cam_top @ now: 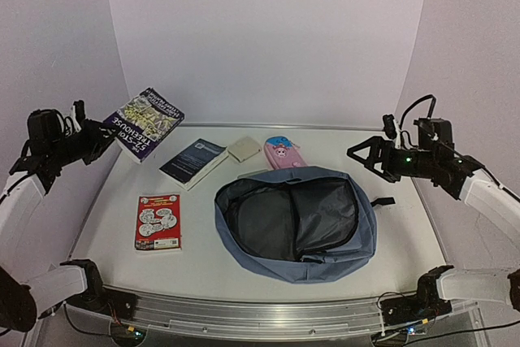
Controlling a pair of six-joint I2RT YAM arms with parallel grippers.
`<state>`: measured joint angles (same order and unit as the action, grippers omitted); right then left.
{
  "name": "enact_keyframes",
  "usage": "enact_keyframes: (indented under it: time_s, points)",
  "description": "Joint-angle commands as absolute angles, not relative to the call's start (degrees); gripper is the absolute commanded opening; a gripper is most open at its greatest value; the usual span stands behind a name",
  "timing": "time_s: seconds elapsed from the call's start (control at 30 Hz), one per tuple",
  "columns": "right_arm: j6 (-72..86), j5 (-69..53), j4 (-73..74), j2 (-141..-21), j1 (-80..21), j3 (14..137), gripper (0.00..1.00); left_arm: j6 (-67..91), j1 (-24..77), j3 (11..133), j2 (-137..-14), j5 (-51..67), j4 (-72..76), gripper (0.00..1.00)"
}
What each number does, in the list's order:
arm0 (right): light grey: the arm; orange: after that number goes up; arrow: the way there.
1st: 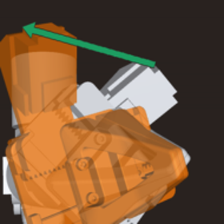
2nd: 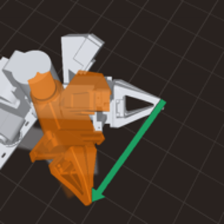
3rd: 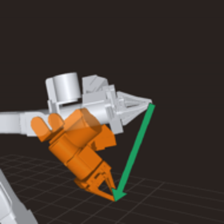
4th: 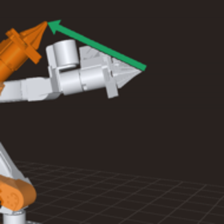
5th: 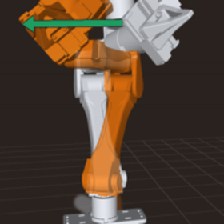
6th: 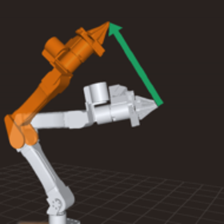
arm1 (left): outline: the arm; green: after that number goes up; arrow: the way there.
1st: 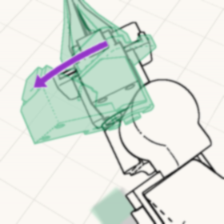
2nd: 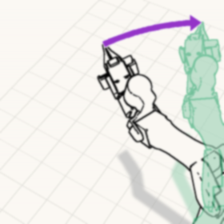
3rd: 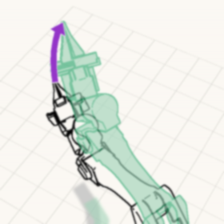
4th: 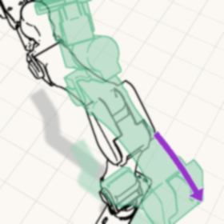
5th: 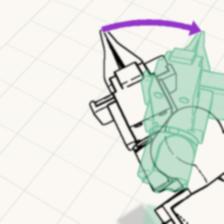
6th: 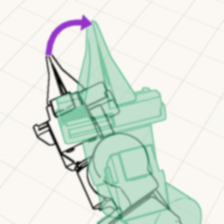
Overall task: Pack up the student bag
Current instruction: Pick up the book from the center of the board, then place the book in the student bag.
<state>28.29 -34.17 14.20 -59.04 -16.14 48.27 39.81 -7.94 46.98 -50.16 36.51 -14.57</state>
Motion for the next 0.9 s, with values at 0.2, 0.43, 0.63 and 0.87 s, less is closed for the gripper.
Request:
enact_keyframes:
  time_s: [0.2,0.43,0.63,0.87]
  points:
    - [27.9,-38.8,15.0,-62.5,-16.1,52.6,0.98,30.8,6.4,59.0,-56.4,50.5,-23.6,0.0]
    - [26.0,-26.7,24.1,-65.4,-16.1,49.9,0.98,38.3,16.1,57.4,-63.9,56.6,-16.0,0.0]
    - [25.9,-28.5,24.3,-66.0,-16.1,44.6,0.98,38.1,20.7,56.1,-70.7,56.9,-18.8,0.0]
    - [26.7,-31.7,20.8,-67.0,-16.2,40.3,0.98,39.0,24.8,54.1,-77.5,55.2,-15.8,0.0]
